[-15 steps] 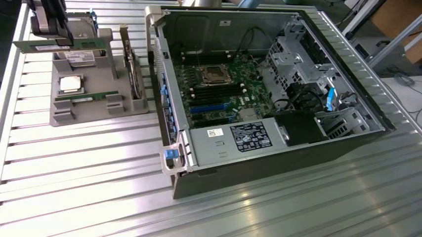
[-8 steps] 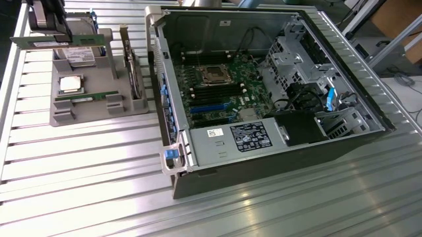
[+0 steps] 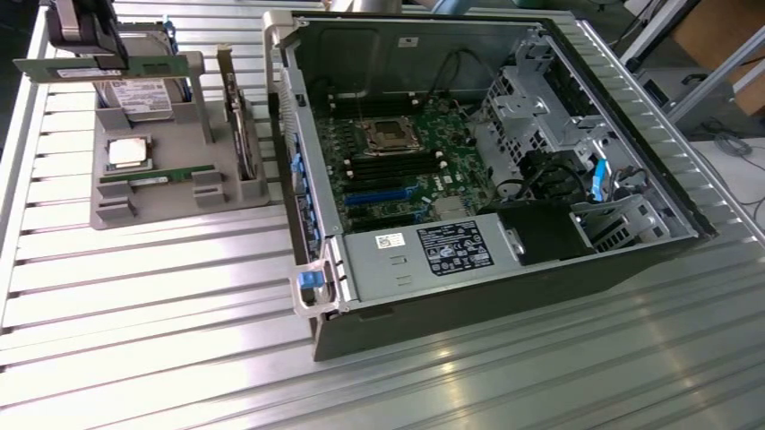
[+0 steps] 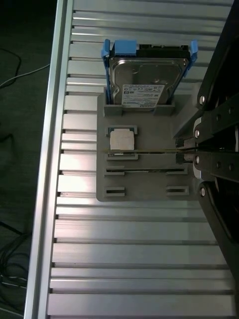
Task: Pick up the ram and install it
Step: 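Pick up the ram and move it above insertion slot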
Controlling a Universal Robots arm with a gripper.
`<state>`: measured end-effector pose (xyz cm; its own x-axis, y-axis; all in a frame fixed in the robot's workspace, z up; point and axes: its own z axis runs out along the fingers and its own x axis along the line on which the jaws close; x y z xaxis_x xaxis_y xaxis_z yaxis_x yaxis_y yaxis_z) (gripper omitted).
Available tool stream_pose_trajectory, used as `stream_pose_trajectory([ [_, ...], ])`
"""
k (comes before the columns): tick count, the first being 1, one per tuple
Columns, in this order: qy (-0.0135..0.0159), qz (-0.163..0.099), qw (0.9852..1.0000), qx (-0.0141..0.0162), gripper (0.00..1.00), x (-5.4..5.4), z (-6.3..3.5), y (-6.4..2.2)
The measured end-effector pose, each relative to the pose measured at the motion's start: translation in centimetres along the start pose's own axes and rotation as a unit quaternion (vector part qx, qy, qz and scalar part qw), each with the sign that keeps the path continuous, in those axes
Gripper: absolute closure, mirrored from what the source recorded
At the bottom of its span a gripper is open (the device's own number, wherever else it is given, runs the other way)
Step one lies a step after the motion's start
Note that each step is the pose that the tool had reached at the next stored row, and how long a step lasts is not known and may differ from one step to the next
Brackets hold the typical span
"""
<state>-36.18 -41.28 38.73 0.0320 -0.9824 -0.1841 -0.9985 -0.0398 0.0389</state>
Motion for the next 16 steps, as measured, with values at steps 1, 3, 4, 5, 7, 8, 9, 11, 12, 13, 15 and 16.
stream_pose_trajectory([
  [1, -0.0002, 0.0, 1.0, 0.0, 0.88, 0.0, -0.07, 0.0],
  [3, -0.0009, 0.0, 1.0, 0.0, 0.88, 0.0, -0.26, 0.01],
  [4, -0.0016, 0.0, 1.0, 0.0001, 0.88, -0.1, -0.45, 0.02],
  [5, -0.0019, 0.0, 1.0, 0.0001, 0.88, -0.1, -0.53, 0.02],
  [7, -0.0025, 0.0, 1.0, 0.0001, 0.88, -0.1, -0.71, 0.03],
  [8, -0.0027, 0.0, 1.0, 0.0001, 0.88, -0.1, -0.79, 0.03],
  [9, -0.003, 0.0, 1.0, 0.0001, 0.88, -0.2, -0.87, 0.04],
  [11, -0.0035, 0.0, 1.0, 0.0001, 0.88, -0.2, -1.03, 0.04],
  [12, -0.0037, 0.0, 1.0, 0.0001, 0.88, -0.2, -1.1, 0.04],
  [13, -0.0039, 0.0, 1.0, 0.0001, 0.88, -0.2, -1.18, 0.05],
  [15, -0.0044, 0.0, 1.0, 0.0002, 0.88, -0.2, -1.33, 0.05],
  [16, -0.0048, 0.0, 1.0, 0.0002, 0.88, -0.3, -1.46, 0.06],
])
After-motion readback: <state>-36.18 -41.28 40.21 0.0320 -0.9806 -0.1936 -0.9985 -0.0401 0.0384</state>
